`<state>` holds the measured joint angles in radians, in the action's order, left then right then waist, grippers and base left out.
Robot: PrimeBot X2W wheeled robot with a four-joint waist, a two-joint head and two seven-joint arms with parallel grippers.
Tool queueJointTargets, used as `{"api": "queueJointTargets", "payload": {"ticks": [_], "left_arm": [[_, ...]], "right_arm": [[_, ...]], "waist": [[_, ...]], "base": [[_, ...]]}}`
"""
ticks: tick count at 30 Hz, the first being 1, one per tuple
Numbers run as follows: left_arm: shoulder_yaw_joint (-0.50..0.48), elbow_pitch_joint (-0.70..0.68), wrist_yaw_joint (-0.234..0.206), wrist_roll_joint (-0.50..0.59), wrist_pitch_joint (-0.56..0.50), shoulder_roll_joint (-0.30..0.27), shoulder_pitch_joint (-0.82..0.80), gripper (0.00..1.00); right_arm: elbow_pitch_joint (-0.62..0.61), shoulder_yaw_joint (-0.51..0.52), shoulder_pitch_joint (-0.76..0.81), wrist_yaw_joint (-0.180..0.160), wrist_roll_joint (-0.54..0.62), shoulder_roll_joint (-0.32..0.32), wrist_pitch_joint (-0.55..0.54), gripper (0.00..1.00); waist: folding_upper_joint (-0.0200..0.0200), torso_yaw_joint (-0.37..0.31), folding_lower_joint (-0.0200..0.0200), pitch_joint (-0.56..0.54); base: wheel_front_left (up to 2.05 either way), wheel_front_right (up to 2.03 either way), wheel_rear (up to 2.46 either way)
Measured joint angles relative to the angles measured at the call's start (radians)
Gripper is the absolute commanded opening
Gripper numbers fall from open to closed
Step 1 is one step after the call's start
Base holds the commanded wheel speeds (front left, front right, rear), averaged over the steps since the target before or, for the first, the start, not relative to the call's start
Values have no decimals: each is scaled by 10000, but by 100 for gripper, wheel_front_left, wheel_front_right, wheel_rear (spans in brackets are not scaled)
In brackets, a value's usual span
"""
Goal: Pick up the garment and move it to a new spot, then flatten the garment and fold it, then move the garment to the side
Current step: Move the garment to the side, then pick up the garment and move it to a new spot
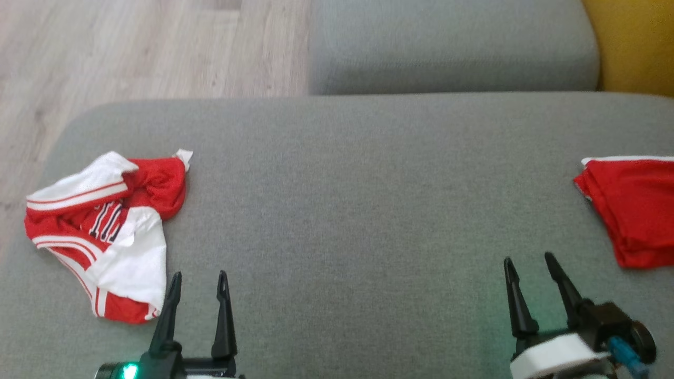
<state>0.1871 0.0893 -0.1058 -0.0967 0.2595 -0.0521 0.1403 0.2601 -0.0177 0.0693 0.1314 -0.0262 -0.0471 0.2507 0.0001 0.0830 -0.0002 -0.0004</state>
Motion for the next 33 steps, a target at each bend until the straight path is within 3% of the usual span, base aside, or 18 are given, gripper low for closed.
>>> {"api": "queueJointTargets", "payload": {"ticks": [10, 25, 33], "left_arm": [[-236, -98, 4, 188, 0, -6, 321, 100], [-481, 102, 2, 272, 0, -8, 443, 100], [-585, 25, -107, 272, 0, -10, 514, 100]], "right_arm": [[-360, -184, 521, 0, -215, 19, 0, 100], [-401, -276, 865, 0, -311, 21, 0, 100], [-395, -353, 876, 0, -443, 21, 0, 100]], "waist": [[0, -24, 2, -553], [0, -65, 3, -551], [0, 607, 3, -607]], "base": [[0, 0, 0], [0, 0, 0], [0, 0, 0]]}}
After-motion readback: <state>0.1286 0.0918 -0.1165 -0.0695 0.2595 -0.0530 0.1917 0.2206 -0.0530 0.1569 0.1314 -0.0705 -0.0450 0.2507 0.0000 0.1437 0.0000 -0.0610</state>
